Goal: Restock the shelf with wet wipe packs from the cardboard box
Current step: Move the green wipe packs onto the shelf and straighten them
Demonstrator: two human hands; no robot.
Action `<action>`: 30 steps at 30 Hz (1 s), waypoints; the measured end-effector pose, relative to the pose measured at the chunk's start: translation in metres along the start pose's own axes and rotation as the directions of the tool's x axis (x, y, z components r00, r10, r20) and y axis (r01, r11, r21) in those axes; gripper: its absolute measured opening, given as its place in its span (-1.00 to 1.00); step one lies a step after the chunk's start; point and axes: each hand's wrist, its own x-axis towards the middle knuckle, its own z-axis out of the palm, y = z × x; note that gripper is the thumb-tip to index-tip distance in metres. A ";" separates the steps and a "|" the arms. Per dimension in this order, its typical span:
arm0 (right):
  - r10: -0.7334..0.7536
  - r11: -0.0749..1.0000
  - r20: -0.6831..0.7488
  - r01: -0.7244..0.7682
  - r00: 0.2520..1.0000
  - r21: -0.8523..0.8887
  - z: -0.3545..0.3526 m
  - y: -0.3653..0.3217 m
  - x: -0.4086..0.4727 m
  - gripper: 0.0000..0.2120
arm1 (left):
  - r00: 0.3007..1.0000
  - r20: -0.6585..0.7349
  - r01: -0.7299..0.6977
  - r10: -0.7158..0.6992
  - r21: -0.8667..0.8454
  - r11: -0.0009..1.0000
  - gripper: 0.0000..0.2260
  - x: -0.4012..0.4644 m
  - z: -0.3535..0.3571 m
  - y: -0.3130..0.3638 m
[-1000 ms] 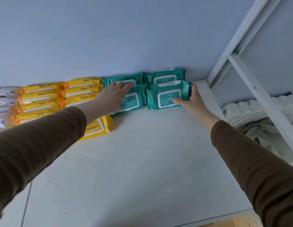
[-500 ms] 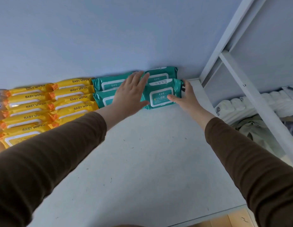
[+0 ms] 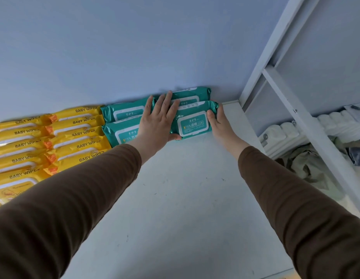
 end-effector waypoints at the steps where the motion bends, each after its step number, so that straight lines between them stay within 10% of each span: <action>1: -0.007 1.000 -0.006 0.007 1.000 -0.013 0.000 0.010 0.007 -0.44 | 1.000 0.007 0.006 -0.006 0.000 1.000 -0.01 0.001 0.001 0.000; 11: 0.064 0.979 -0.141 -0.035 0.988 0.200 -0.002 -0.008 -0.013 -0.18 | 0.999 -0.019 0.027 -0.028 -0.092 0.995 -0.10 -0.053 -0.015 -0.021; 19: 0.000 0.999 -0.168 -0.009 0.986 -0.051 0.029 0.002 -0.022 0.31 | 0.988 0.139 0.063 -0.069 0.047 0.997 0.06 -0.075 0.004 -0.080; 30: -0.140 0.922 -0.339 -0.002 0.930 -0.387 0.035 -0.029 -0.049 0.10 | 0.989 0.030 0.143 -0.142 -0.047 0.989 -0.06 -0.104 -0.023 -0.052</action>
